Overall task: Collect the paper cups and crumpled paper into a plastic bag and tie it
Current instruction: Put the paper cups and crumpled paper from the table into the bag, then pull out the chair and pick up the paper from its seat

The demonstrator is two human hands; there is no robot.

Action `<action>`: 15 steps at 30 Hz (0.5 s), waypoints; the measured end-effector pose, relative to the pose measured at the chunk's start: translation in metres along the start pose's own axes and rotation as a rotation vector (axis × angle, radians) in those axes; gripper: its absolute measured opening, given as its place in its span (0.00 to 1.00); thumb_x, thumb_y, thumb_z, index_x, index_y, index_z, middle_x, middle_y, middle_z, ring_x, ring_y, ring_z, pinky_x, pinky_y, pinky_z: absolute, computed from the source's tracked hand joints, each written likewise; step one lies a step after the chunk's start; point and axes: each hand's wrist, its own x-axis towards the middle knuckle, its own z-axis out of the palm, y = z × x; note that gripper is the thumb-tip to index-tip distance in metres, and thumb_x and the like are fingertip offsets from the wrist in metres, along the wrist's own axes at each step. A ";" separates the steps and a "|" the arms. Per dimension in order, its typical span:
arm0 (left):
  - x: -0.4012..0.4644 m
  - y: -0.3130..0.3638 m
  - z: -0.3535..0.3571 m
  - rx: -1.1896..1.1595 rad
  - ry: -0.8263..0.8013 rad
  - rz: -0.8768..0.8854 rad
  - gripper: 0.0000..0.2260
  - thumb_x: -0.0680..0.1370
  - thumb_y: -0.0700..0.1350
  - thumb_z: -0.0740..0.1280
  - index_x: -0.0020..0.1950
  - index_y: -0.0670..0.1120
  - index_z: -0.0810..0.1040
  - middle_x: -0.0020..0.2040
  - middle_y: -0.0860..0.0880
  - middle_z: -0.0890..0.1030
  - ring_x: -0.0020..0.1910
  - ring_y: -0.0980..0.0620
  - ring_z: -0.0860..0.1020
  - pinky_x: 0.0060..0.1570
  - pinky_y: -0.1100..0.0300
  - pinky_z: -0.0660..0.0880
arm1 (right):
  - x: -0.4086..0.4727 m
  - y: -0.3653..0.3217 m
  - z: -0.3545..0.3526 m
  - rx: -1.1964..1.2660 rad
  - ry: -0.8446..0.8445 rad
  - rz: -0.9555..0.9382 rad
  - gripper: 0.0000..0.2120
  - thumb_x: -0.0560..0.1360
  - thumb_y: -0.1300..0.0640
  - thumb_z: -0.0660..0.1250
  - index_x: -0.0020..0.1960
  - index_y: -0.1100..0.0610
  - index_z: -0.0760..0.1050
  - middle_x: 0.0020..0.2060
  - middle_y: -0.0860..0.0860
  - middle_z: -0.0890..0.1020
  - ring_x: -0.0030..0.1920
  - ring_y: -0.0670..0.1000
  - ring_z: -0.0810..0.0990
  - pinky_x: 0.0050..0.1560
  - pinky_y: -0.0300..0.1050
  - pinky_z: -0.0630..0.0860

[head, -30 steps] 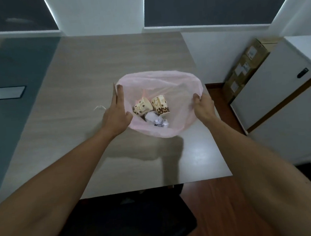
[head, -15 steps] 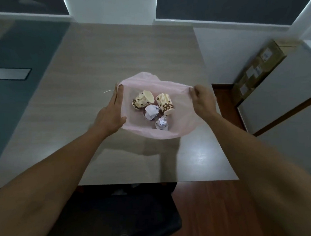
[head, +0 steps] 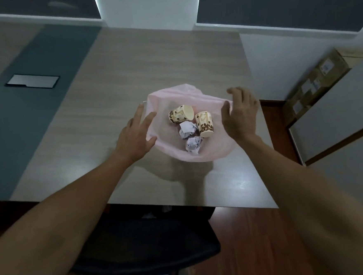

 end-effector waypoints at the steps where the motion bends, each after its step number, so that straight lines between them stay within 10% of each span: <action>1: -0.005 0.003 -0.002 -0.009 0.043 -0.016 0.32 0.73 0.51 0.74 0.74 0.51 0.65 0.78 0.42 0.61 0.64 0.36 0.75 0.54 0.40 0.79 | -0.002 -0.006 0.000 0.002 0.009 -0.127 0.13 0.76 0.61 0.64 0.60 0.59 0.74 0.56 0.58 0.77 0.56 0.56 0.74 0.56 0.52 0.72; 7: -0.057 0.015 -0.013 -0.087 0.006 -0.154 0.15 0.78 0.50 0.67 0.63 0.46 0.76 0.59 0.46 0.77 0.52 0.41 0.79 0.47 0.47 0.79 | -0.045 -0.057 0.004 0.125 -0.310 -0.294 0.09 0.77 0.60 0.59 0.53 0.61 0.76 0.48 0.58 0.79 0.44 0.63 0.76 0.34 0.55 0.76; 15: -0.139 0.002 -0.050 -0.106 -0.151 -0.275 0.15 0.79 0.50 0.66 0.65 0.48 0.78 0.51 0.49 0.83 0.53 0.44 0.80 0.51 0.51 0.77 | -0.117 -0.090 -0.026 0.137 -0.553 -0.110 0.10 0.77 0.57 0.61 0.54 0.58 0.77 0.53 0.58 0.81 0.48 0.64 0.79 0.43 0.54 0.76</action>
